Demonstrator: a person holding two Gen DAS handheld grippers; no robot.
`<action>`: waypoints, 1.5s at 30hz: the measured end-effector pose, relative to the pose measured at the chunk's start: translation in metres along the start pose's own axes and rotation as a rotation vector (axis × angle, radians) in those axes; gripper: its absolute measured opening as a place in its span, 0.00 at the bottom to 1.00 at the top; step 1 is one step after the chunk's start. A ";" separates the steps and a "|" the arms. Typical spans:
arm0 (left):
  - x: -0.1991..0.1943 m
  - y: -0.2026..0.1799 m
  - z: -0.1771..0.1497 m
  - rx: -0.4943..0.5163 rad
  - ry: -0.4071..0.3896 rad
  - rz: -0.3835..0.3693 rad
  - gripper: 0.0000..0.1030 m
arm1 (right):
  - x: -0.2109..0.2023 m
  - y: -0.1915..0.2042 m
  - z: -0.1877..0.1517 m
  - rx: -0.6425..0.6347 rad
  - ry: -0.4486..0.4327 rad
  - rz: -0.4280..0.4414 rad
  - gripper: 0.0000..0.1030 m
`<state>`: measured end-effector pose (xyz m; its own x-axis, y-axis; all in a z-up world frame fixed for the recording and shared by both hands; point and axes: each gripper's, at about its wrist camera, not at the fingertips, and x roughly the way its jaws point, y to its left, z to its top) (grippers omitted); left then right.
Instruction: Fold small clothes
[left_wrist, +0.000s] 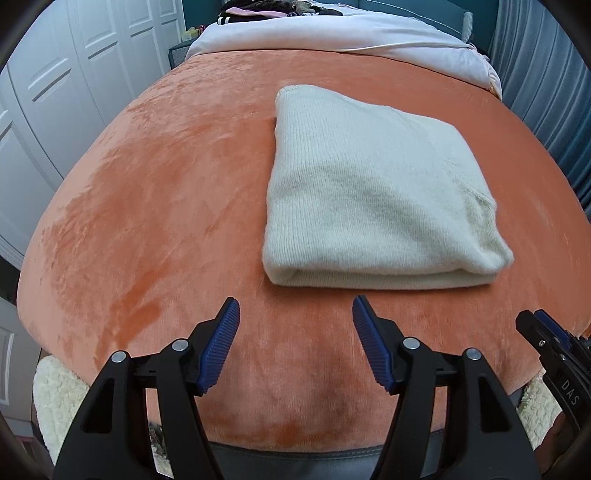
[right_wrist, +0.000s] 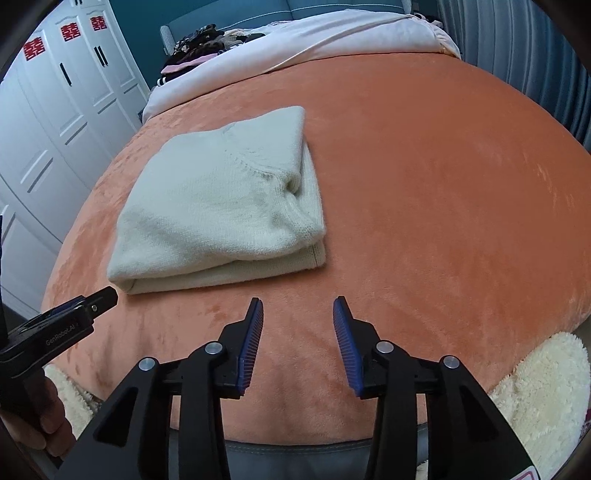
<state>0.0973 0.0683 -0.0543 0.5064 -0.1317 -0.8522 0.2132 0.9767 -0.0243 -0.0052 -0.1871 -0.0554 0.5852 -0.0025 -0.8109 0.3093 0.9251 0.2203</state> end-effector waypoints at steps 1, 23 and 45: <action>-0.001 0.001 -0.002 -0.008 0.001 -0.003 0.69 | -0.001 0.000 0.000 -0.002 -0.005 0.005 0.52; 0.018 0.056 0.034 -0.144 -0.035 -0.098 0.14 | -0.011 0.027 0.126 0.074 -0.102 0.340 0.13; 0.021 0.017 0.015 -0.023 0.016 0.001 0.27 | 0.030 -0.022 0.037 0.074 0.037 0.022 0.26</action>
<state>0.1241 0.0794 -0.0652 0.4934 -0.1282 -0.8603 0.1935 0.9805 -0.0351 0.0332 -0.2216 -0.0643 0.5647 0.0332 -0.8246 0.3516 0.8943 0.2769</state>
